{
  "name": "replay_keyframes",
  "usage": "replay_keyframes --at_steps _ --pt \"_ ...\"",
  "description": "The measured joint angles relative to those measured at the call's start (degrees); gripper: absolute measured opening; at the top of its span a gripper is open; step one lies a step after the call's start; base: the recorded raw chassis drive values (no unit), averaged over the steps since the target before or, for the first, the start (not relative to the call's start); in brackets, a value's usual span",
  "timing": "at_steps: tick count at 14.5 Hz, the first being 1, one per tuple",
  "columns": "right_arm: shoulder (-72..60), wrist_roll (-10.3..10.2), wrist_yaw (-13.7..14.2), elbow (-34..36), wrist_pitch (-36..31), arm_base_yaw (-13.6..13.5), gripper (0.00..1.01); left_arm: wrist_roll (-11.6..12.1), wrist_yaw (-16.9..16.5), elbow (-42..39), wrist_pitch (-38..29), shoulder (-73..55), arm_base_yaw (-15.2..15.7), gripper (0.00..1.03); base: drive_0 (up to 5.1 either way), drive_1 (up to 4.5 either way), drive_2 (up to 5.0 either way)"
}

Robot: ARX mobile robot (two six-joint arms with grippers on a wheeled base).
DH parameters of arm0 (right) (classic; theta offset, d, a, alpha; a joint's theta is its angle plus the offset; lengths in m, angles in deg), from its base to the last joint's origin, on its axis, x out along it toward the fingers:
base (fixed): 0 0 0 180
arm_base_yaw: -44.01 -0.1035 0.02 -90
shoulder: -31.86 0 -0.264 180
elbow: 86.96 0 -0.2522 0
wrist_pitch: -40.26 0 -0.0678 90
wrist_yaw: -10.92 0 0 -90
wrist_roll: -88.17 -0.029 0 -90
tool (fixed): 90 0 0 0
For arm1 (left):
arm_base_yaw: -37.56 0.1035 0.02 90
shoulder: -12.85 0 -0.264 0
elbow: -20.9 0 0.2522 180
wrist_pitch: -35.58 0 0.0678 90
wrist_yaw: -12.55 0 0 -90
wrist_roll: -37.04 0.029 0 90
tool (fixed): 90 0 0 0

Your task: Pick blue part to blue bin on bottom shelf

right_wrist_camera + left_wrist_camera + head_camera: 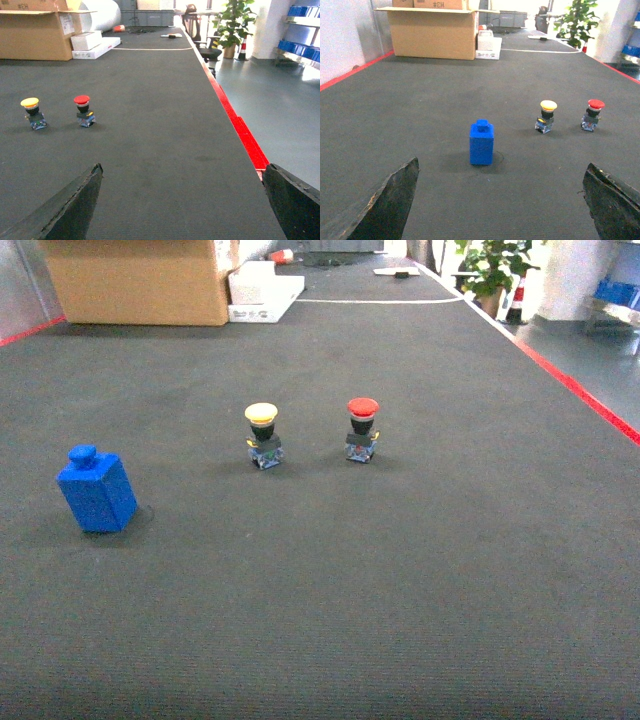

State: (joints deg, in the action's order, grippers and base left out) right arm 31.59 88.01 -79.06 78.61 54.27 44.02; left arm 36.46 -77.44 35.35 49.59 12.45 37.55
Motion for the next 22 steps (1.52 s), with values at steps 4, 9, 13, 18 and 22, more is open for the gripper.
replay_keyframes --at_steps 4,9,13,18,22 --pt "0.0 0.02 0.0 0.0 0.02 0.0 0.98 0.0 0.0 0.0 -0.02 -0.02 0.0 0.98 0.0 0.0 0.0" --pt "0.0 -0.04 0.11 0.0 0.04 0.0 0.98 -5.55 12.63 5.42 4.85 -13.75 -5.64 0.98 0.0 0.0 0.0" --pt "0.0 0.0 -0.02 0.0 0.02 0.0 0.98 -6.08 12.31 21.7 -24.35 -61.79 -4.81 0.98 0.0 0.0 0.0" --pt "0.0 0.02 -0.02 0.0 0.04 0.0 0.98 -2.16 5.92 31.32 -34.18 -91.17 -2.89 0.98 0.0 0.0 0.0" --pt "0.0 0.02 -0.02 0.0 0.04 0.0 0.98 -0.33 5.18 35.98 -37.33 -99.93 -2.01 0.98 0.0 0.0 0.0"
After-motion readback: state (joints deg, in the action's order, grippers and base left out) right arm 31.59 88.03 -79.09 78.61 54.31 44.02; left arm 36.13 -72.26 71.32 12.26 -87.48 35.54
